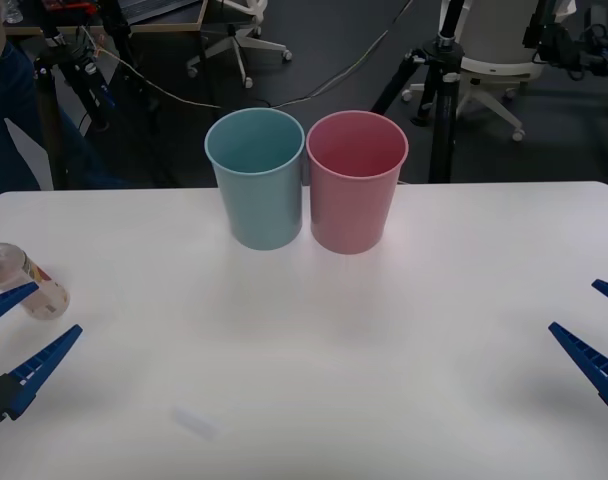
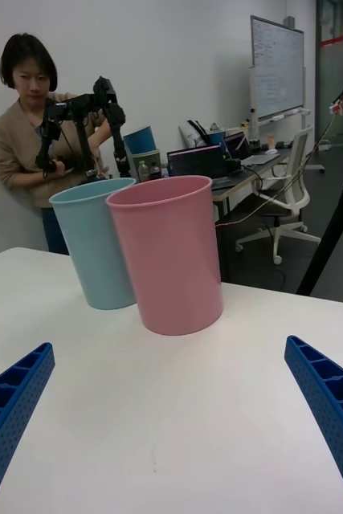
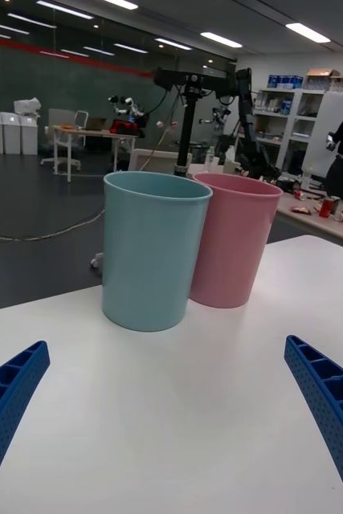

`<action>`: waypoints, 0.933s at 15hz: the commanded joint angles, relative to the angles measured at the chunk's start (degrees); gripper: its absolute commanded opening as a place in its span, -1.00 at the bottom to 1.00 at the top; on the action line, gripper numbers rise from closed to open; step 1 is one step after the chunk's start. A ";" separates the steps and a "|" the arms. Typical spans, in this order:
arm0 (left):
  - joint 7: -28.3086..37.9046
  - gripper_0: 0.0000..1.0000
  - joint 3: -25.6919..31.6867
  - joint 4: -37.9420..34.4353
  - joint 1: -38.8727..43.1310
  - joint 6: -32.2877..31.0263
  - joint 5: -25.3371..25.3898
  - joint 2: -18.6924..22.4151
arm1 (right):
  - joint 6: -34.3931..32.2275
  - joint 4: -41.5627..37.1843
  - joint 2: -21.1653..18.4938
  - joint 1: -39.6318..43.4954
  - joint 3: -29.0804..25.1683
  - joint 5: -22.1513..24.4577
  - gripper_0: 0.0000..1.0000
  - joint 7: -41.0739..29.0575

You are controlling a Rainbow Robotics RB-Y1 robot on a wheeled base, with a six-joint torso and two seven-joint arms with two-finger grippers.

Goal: Grasp the object on the table and drop it into the matching bin: aluminum can to the light blue bin, PET bottle to the pink bin.

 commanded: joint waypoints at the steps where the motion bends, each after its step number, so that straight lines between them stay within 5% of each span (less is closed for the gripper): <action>1: -0.26 1.00 -0.82 -0.01 -1.28 0.48 -1.16 0.12 | 0.00 0.00 0.00 0.00 0.00 0.00 1.00 0.00; 6: -1.14 1.00 -1.87 -0.54 -0.05 1.97 -0.99 1.17 | 0.00 0.00 0.00 0.00 0.00 0.00 1.00 0.00; 14: -12.48 1.00 -6.97 -0.54 9.09 14.54 6.66 1.17 | 0.00 0.00 0.00 0.00 0.00 0.00 1.00 0.00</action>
